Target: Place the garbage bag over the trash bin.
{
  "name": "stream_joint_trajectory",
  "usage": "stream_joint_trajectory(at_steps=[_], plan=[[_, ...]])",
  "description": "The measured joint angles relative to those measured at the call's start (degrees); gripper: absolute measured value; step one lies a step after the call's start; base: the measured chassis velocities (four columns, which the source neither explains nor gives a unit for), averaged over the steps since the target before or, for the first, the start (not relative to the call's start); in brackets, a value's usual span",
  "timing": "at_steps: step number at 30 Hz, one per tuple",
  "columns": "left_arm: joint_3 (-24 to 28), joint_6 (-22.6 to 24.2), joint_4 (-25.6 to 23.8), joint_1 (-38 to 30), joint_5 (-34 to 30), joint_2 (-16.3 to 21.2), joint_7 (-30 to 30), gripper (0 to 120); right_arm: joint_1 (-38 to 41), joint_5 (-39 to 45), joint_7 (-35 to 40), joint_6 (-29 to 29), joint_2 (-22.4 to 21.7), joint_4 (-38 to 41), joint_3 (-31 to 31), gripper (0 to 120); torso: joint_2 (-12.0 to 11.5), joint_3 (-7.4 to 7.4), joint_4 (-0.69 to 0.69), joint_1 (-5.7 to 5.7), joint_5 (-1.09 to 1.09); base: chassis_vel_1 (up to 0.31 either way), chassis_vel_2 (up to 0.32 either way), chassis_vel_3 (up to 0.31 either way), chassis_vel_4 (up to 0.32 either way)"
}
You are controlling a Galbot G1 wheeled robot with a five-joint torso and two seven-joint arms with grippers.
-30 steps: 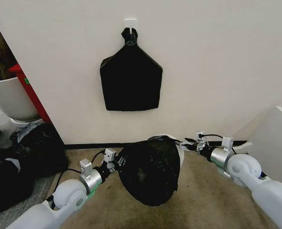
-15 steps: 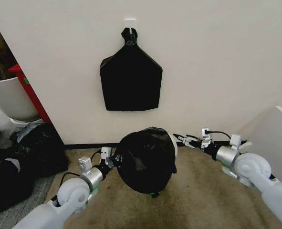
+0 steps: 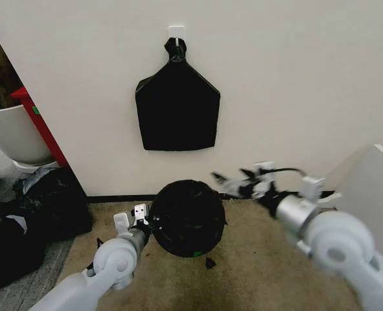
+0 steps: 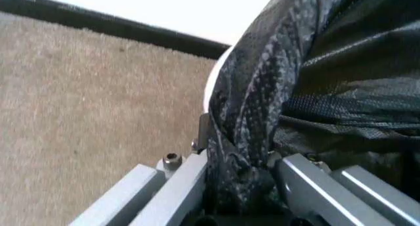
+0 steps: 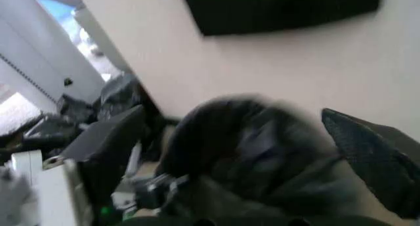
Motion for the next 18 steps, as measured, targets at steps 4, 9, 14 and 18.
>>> stream_joint_trajectory(at_steps=[4, 9, 14, 18], plan=[[-0.15, 0.86, -2.16, 0.27, -1.46, 0.31, -1.8, 0, 5.43, 4.59, 12.11, 1.15, 4.83, -1.6, -9.55, 84, 0.0, 0.0, 0.0, 0.0, 0.01, 0.0, 0.0, 0.0, 0.0], [-0.47, 0.89, -3.99, 1.51, -1.45, 0.72, -1.67, 0, 12.32, 14.92, 29.57, 7.02, 11.78, -4.32, -16.0, 69, 0.0, 0.01, 0.01, 0.0, 0.0, 0.0, 0.0, 0.0, 0.0], [-0.71, 0.46, -5.32, 2.0, -0.82, 0.98, -0.88, 0, 16.97, 19.18, 41.35, 13.26, 16.85, -8.52, -18.9, 47, 0.0, 0.01, 0.0, 0.0, -0.01, 0.0, 0.0, 0.0, 0.0], [-0.72, 0.1, -5.48, 1.8, -0.26, 0.95, -0.16, 0, 17.84, 17.65, 43.36, 14.54, 18.38, -11.29, -19.9, 35, 0.0, 0.01, 0.0, 0.0, -0.01, 0.0, 0.0, 0.0, 0.0]])
